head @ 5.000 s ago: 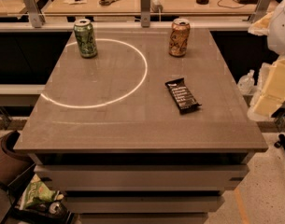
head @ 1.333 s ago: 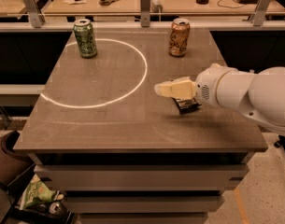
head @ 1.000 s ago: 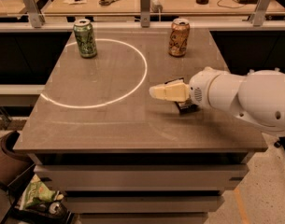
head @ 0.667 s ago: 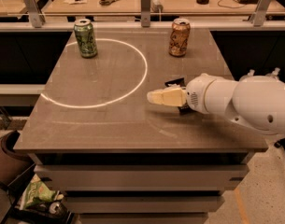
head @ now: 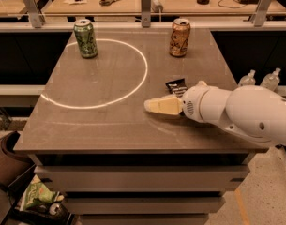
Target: Move rxbar chocolate near green can
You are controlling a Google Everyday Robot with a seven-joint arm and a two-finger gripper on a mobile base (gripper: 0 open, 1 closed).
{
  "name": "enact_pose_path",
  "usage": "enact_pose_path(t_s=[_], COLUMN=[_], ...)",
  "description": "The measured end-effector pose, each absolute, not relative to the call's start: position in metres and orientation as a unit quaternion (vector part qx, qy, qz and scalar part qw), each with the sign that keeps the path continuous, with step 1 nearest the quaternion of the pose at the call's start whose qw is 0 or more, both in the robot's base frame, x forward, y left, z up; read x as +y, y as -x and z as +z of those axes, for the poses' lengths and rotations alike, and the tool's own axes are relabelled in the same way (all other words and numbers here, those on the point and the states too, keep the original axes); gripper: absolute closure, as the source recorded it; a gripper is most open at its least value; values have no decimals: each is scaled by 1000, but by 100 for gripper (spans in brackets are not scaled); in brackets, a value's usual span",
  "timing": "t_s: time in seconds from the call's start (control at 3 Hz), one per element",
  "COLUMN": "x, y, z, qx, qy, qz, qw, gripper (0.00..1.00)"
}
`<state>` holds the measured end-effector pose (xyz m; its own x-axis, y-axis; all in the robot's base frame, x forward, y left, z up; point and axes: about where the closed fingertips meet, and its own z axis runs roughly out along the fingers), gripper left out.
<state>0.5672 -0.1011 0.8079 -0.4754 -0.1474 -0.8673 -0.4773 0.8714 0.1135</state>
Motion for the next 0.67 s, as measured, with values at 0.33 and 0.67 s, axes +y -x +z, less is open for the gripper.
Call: enact_pose_path(t_s=[0.33, 0.67], x=[-101, -101], y=[-567, -567], z=[814, 816], qx=[841, 841], qy=[186, 186], qz=[173, 173], qw=[477, 477], gripper=[18, 41])
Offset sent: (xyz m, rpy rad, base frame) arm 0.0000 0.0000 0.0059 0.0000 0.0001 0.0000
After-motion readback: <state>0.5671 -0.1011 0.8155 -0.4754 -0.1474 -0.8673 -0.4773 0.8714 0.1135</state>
